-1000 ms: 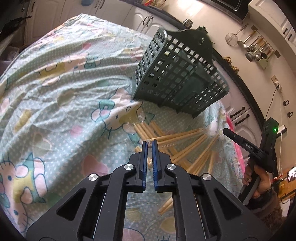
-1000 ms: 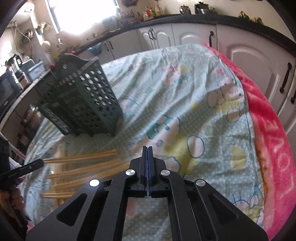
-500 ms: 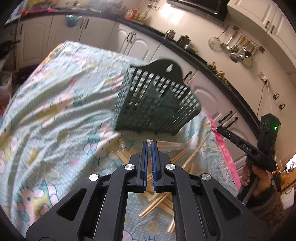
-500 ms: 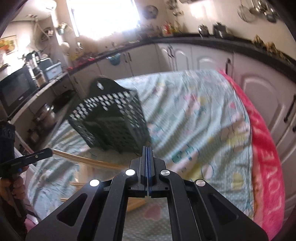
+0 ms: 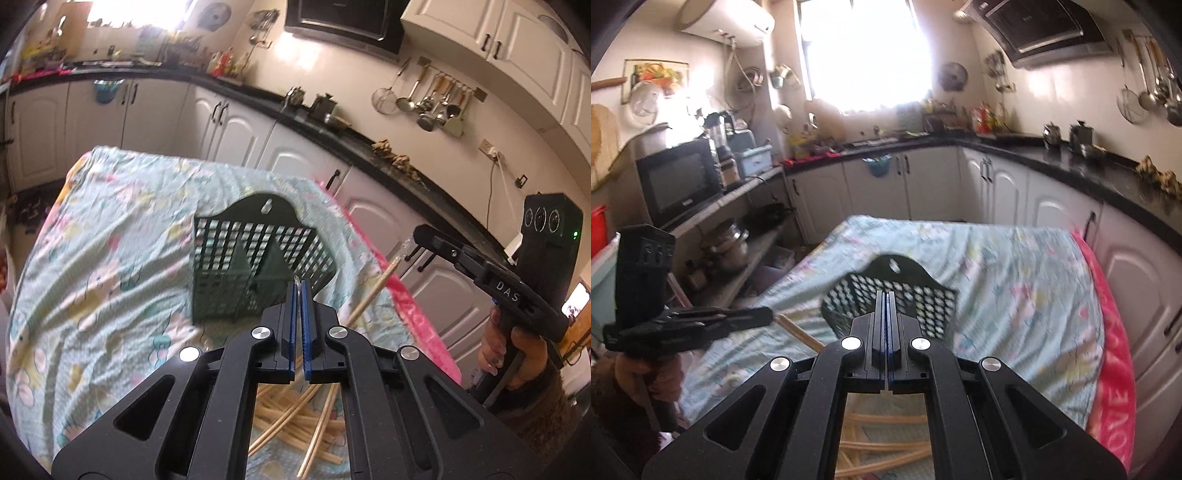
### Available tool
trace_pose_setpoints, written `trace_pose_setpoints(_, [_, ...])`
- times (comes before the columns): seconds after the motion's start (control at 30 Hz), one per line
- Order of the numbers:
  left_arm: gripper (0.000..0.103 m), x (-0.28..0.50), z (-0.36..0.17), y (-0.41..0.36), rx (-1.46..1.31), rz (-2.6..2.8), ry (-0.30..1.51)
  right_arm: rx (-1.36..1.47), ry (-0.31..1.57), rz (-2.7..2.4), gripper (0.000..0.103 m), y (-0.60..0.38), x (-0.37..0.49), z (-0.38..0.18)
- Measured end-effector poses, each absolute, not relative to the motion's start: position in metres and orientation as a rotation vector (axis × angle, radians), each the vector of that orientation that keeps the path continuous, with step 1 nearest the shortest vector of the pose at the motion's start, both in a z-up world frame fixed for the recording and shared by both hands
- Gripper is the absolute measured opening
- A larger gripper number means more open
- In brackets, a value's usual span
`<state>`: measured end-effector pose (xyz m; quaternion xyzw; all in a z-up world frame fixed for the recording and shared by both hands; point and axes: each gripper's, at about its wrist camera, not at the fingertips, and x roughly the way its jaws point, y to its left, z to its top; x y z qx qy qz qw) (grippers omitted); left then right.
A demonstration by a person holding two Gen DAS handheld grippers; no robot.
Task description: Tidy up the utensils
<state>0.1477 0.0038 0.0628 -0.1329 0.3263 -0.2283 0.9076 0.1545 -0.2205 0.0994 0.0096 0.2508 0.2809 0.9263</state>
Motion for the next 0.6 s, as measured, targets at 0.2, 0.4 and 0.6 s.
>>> trace_pose_setpoints(0.2, [0.0, 0.151, 0.097, -0.001, -0.261, -0.504, 0.616, 0.0, 0.436, 0.602, 0.001, -0.212, 0.15, 0.135])
trace_pose_setpoints(0.4, [0.0, 0.155, 0.137, -0.003, -0.233, -0.511, 0.537, -0.008, 0.378, 0.594, 0.001, -0.212, 0.155, 0.168])
trace_pose_setpoints(0.6, [0.0, 0.162, 0.156, 0.002, -0.223, -0.496, 0.493, -0.106, 0.545, 0.637, 0.001, -0.199, 0.172, 0.128])
